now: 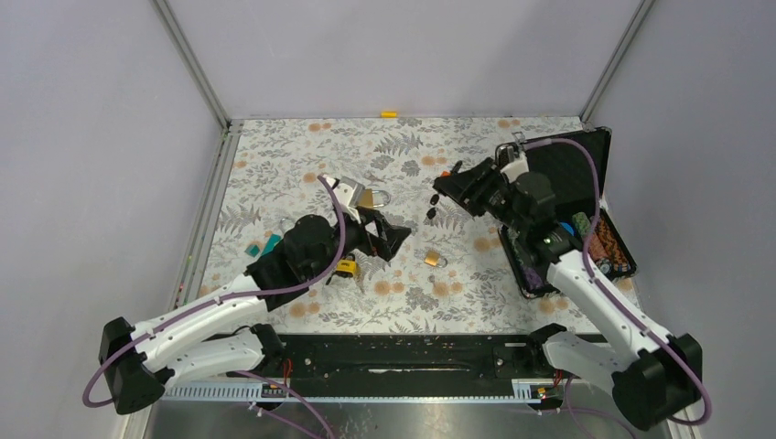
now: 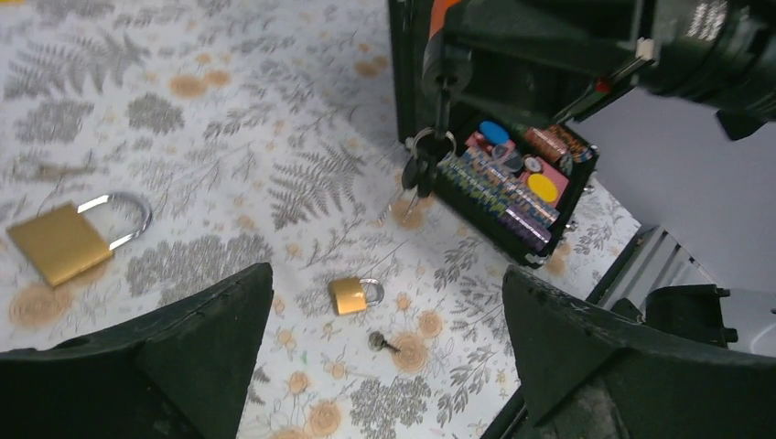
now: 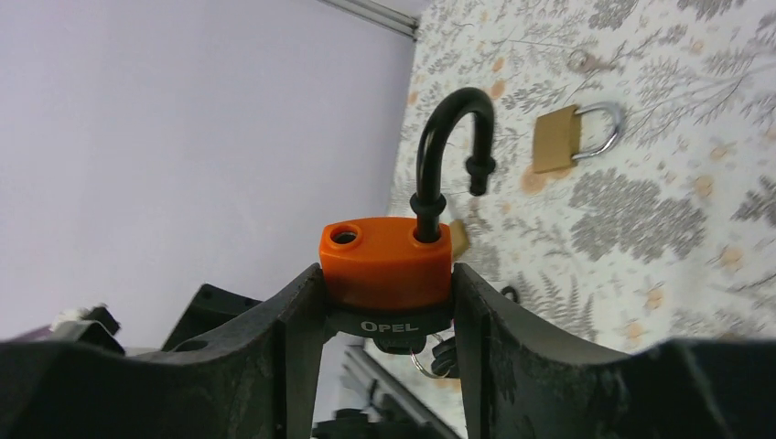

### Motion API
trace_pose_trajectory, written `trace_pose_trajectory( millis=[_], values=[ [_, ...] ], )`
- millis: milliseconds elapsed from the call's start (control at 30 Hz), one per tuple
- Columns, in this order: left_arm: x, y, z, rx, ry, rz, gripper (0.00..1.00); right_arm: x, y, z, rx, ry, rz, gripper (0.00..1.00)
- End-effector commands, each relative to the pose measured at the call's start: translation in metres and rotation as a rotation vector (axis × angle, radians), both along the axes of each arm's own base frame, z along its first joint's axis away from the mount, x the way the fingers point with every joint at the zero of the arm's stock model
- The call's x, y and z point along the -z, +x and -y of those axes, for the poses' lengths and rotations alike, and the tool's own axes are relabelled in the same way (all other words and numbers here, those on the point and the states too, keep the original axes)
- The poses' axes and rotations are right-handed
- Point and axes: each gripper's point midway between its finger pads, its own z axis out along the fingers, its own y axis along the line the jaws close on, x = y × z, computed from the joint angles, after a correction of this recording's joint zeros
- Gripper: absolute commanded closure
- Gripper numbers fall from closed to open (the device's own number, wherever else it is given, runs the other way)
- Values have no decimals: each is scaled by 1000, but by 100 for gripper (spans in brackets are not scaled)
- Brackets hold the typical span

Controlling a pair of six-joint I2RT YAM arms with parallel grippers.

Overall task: Lock with the key
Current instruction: Pick up the lock from the center of the board.

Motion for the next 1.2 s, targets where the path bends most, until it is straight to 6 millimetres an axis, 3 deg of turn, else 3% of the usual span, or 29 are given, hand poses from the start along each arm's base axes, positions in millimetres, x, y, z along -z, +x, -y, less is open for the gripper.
trace_pose_trajectory(
  millis=[0,267,467,667,1000,1167],
  values=[
    [-71,-5,11,39,-98,211,5,-70,-16,19,118,332,35,70],
    [-105,-2,42,14,-123,289,8,-77,-44,20,76,458,-116,69],
    [-126,9,61,-17,-102,367,1,-81,-54,21,71,487,-196,71],
    [-124,22,78,-39,-85,356,4,-91,-61,16,28,539,-230,75],
    [-123,26,95,-19,-104,327,7,-105,-66,15,-5,615,-244,75],
    [-121,27,105,1,-99,313,20,-107,-66,11,-26,651,-269,76]
  ],
)
